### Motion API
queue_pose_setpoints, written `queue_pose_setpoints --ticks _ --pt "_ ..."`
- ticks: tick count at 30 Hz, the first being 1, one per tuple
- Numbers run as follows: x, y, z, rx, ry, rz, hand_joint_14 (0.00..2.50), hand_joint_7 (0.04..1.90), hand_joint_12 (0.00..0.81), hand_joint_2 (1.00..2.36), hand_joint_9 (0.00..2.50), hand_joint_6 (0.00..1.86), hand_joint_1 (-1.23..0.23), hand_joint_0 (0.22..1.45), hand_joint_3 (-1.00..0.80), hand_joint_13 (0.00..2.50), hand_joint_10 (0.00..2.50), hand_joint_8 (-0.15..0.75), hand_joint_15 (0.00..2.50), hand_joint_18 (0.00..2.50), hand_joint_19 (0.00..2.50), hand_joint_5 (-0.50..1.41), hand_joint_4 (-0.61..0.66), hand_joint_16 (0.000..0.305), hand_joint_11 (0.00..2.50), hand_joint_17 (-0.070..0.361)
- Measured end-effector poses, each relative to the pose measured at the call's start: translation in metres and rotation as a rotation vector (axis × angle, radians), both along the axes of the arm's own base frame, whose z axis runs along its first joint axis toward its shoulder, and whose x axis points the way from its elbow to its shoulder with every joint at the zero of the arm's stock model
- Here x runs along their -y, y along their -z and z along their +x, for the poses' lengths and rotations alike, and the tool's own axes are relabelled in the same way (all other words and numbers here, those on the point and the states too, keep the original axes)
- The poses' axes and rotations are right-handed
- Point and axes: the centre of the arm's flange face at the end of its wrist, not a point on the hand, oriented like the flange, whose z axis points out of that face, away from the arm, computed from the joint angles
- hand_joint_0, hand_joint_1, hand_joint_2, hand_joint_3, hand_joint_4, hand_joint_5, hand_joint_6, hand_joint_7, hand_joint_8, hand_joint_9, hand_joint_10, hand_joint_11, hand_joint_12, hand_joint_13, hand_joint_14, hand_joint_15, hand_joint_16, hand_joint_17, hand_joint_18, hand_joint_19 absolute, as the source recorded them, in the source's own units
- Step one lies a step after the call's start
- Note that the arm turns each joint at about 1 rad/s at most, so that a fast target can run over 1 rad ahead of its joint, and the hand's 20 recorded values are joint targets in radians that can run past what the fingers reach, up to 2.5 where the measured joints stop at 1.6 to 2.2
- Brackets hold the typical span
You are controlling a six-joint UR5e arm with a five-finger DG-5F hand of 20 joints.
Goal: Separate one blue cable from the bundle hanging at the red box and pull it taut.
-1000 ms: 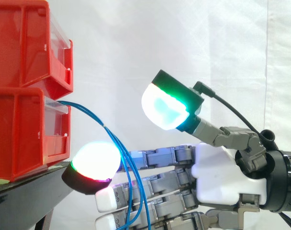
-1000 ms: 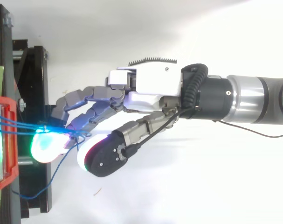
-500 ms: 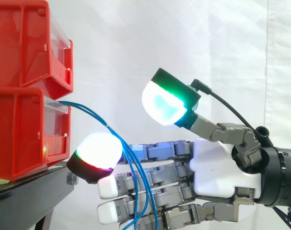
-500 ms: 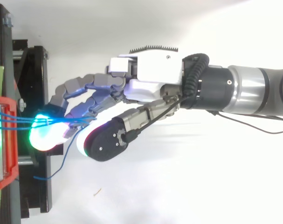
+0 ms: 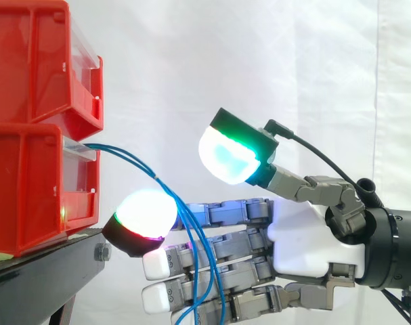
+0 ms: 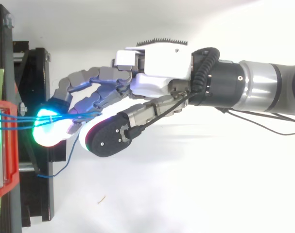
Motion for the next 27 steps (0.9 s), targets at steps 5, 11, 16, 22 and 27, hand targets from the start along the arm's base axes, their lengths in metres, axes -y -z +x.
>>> queue_pose_setpoints --ticks 5,11,16,22,27 --pt "-0.002 -0.001 0.001 0.006 -0.001 0.000 0.01 1.11 0.351 1.01 0.63 0.50 -0.61 0.61 -0.32 0.60 0.01 0.260 0.35 0.51 0.45 -0.17 0.17 0.042 0.44 0.095" --pt "-0.008 -0.003 0.003 0.013 -0.006 -0.003 0.01 1.16 0.353 1.01 0.64 0.50 -0.58 0.60 -0.35 0.61 0.02 0.262 0.36 0.52 0.46 -0.15 0.16 0.042 0.44 0.095" --pt "-0.010 -0.003 0.003 0.014 -0.009 -0.004 0.01 1.16 0.360 1.00 0.66 0.50 -0.46 0.56 -0.46 0.62 0.02 0.270 0.36 0.52 0.47 -0.15 0.17 0.043 0.44 0.098" --pt "-0.010 -0.004 0.003 0.017 -0.007 -0.006 0.01 1.17 0.356 1.00 0.69 0.50 -0.41 0.57 -0.46 0.63 0.01 0.275 0.36 0.53 0.47 -0.14 0.18 0.043 0.45 0.096" --pt "-0.010 -0.004 0.004 0.018 -0.006 -0.010 0.01 1.18 0.354 1.01 0.71 0.50 -0.39 0.61 -0.39 0.64 0.02 0.271 0.37 0.54 0.46 -0.12 0.16 0.042 0.46 0.095"
